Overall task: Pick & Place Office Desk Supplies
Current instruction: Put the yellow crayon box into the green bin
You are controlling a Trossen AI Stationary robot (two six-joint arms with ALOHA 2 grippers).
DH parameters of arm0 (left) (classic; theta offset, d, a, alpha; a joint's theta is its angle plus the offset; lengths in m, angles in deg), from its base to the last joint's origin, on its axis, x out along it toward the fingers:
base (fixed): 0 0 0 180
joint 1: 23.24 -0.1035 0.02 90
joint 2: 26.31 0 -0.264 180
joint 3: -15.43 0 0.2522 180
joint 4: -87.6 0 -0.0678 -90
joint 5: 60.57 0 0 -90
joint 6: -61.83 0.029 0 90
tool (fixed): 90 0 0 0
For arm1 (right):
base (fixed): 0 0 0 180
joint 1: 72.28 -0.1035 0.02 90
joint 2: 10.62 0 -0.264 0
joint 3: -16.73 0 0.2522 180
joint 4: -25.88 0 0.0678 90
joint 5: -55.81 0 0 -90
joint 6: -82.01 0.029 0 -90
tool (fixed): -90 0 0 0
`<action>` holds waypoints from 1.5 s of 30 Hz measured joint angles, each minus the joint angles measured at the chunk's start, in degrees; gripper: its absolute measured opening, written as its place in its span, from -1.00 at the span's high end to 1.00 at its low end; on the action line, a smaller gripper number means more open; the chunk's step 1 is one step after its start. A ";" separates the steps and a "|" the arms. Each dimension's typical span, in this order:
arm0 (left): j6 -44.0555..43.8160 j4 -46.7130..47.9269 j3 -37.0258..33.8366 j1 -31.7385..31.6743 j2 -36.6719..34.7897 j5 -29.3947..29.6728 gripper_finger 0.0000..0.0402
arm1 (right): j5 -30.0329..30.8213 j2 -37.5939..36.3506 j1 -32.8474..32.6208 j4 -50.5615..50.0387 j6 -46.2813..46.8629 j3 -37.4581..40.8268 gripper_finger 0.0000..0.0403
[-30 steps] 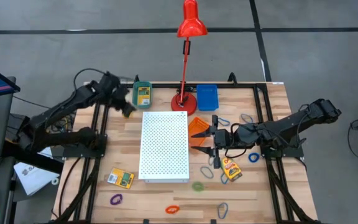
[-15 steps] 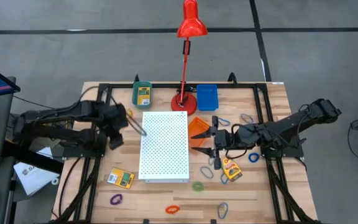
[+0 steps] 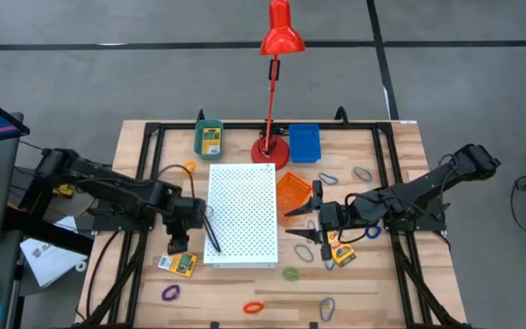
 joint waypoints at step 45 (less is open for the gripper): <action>-40.11 -28.26 6.40 50.51 10.98 36.52 0.37 | 0.15 0.00 -2.93 3.36 0.16 0.01 0.15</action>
